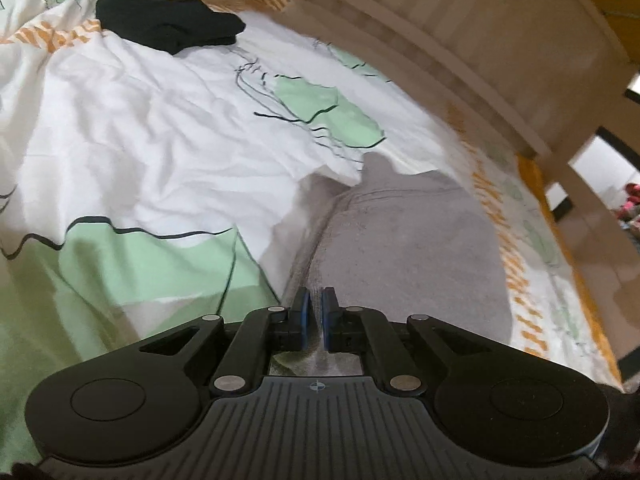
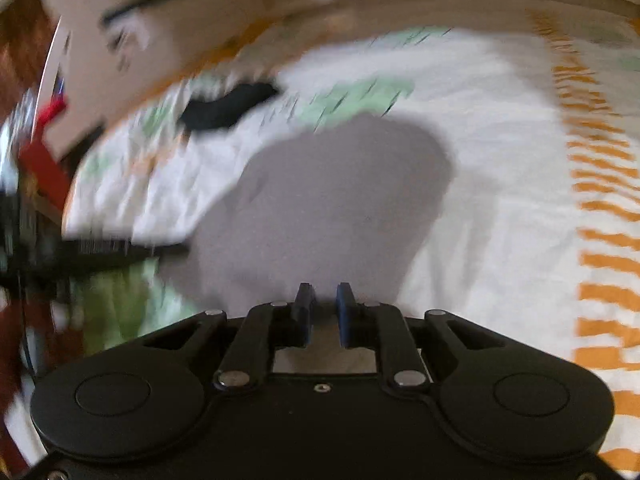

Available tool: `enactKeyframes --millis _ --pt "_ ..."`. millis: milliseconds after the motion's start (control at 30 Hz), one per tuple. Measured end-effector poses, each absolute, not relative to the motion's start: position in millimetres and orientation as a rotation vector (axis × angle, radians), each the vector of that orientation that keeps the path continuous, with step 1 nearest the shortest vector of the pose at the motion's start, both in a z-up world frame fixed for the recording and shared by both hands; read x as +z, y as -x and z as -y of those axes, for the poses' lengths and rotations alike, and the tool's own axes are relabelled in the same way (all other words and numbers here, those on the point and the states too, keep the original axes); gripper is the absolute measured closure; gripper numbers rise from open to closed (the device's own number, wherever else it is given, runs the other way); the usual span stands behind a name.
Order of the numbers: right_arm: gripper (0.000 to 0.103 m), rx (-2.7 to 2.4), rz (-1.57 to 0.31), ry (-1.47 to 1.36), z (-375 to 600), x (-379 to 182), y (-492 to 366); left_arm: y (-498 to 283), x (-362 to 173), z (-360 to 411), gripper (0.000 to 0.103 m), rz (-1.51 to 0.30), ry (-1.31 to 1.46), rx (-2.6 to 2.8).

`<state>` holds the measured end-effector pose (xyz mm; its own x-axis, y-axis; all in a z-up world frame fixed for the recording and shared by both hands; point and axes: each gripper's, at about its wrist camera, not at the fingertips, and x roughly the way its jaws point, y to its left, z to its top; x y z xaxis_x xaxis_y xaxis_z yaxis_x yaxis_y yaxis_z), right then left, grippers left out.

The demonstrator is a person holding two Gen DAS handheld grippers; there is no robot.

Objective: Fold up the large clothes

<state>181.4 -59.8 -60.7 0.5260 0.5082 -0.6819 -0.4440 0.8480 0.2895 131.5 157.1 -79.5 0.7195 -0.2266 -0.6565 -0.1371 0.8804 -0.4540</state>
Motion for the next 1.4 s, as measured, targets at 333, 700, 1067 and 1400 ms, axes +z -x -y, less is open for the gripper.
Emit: enactKeyframes --millis 333,700,1067,1400 --pt "0.074 0.638 -0.806 -0.042 56.6 -46.5 -184.0 -137.4 -26.6 -136.7 0.046 -0.670 0.342 -0.131" --pt "0.043 0.408 -0.596 -0.129 84.6 -37.1 -232.2 -215.0 -21.4 -99.6 0.034 -0.668 0.196 -0.199" --pt "0.044 0.402 -0.647 0.166 15.3 -80.8 -277.1 -232.1 -41.2 -101.7 0.034 -0.737 0.140 -0.171" --pt "0.042 0.419 -0.631 0.177 20.4 -80.9 -271.1 -263.7 -93.3 -127.2 0.018 -0.862 0.211 -0.117"
